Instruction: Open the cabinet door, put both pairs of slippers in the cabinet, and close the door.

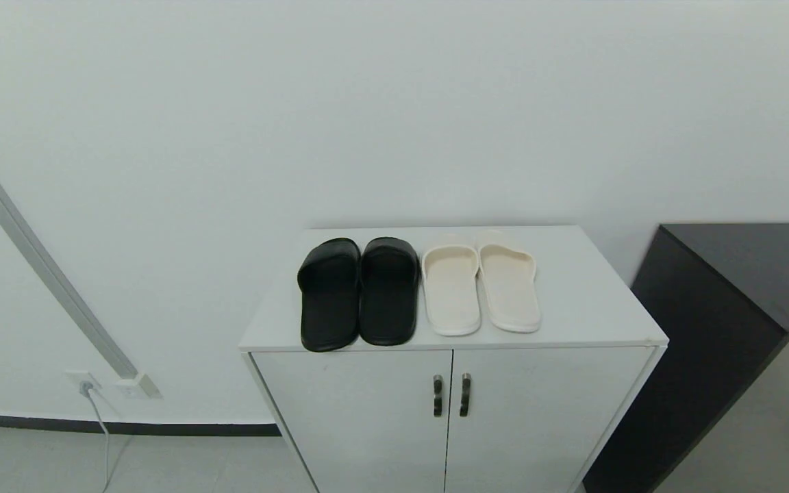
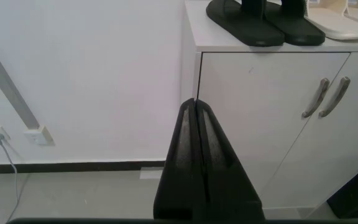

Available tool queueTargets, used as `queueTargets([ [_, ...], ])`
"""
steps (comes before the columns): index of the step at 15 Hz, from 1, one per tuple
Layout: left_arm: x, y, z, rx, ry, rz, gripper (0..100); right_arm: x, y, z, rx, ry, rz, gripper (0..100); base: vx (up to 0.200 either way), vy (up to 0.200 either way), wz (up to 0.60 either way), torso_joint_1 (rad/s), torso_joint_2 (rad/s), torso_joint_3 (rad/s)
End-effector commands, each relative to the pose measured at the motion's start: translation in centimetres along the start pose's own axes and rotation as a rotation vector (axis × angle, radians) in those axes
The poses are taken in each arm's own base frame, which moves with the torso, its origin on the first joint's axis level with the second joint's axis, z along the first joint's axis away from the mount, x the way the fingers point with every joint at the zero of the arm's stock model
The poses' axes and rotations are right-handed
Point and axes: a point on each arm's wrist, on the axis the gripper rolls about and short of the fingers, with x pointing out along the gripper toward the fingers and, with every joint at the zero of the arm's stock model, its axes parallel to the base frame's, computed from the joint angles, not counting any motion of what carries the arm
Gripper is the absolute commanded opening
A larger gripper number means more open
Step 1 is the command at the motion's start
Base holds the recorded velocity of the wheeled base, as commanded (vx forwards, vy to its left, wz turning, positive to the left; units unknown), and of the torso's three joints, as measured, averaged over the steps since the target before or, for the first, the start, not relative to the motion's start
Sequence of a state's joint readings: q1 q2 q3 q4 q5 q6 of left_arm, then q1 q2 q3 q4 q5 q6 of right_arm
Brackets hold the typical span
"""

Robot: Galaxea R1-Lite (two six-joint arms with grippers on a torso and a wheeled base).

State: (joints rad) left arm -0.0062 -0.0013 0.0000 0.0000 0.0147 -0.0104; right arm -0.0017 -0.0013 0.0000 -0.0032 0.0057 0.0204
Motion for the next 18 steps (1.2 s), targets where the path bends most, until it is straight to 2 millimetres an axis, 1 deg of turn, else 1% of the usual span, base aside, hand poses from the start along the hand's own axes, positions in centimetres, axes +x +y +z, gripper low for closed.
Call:
queueTargets([
  [1, 0.0, 0.0, 0.0, 0.0, 0.001, 0.001, 0, 0.0, 0.0, 0.0, 0.0, 0.001, 0.002, 100, 0.0, 0.0, 0.0, 0.0, 0.0, 0.0],
  [4, 0.0, 0.0, 0.0, 0.0, 0.001, 0.001, 0, 0.0, 0.1, 0.0, -0.004, 0.002, 0.043, 100, 0.0, 0.0, 0.0, 0.0, 0.0, 0.0],
  [12, 0.0, 0.0, 0.0, 0.0, 0.0, -0.001, 0, 0.0, 0.1, 0.1, -0.03, 0.002, 0.039, 100, 0.0, 0.0, 0.0, 0.0, 0.0, 0.0],
  [13, 0.0, 0.0, 0.0, 0.0, 0.001, -0.001, 0, -0.1, 0.1, 1.0, -0.024, -0.027, 0.031, 100, 0.0, 0.0, 0.0, 0.0, 0.0, 0.0],
  [14, 0.0, 0.0, 0.0, 0.0, 0.0, -0.001, 0, -1.4, 0.2, 7.8, 0.098, -0.128, 0.034, 100, 0.0, 0.0, 0.0, 0.0, 0.0, 0.0],
  [15, 0.0, 0.0, 0.0, 0.0, 0.0, -0.001, 0, -0.8, 0.3, 8.9, 0.092, -0.051, 0.038, 100, 0.0, 0.0, 0.0, 0.0, 0.0, 0.0],
  [16, 0.0, 0.0, 0.0, 0.0, 0.0, -0.001, 0, 0.1, 0.3, 8.6, 0.047, 0.039, 0.057, 100, 0.0, 0.0, 0.0, 0.0, 0.0, 0.0],
  [17, 0.0, 0.0, 0.0, -0.002, 0.0, -0.001, 0, 1.2, 0.4, 7.8, 0.035, 0.124, 0.096, 100, 0.0, 0.0, 0.0, 0.0, 0.0, 0.0],
  [18, 0.0, 0.0, 0.0, 0.0, 0.0, -0.002, 0, 2.3, 0.4, 7.8, 0.046, 0.179, 0.132, 100, 0.0, 0.0, 0.0, 0.0, 0.0, 0.0],
])
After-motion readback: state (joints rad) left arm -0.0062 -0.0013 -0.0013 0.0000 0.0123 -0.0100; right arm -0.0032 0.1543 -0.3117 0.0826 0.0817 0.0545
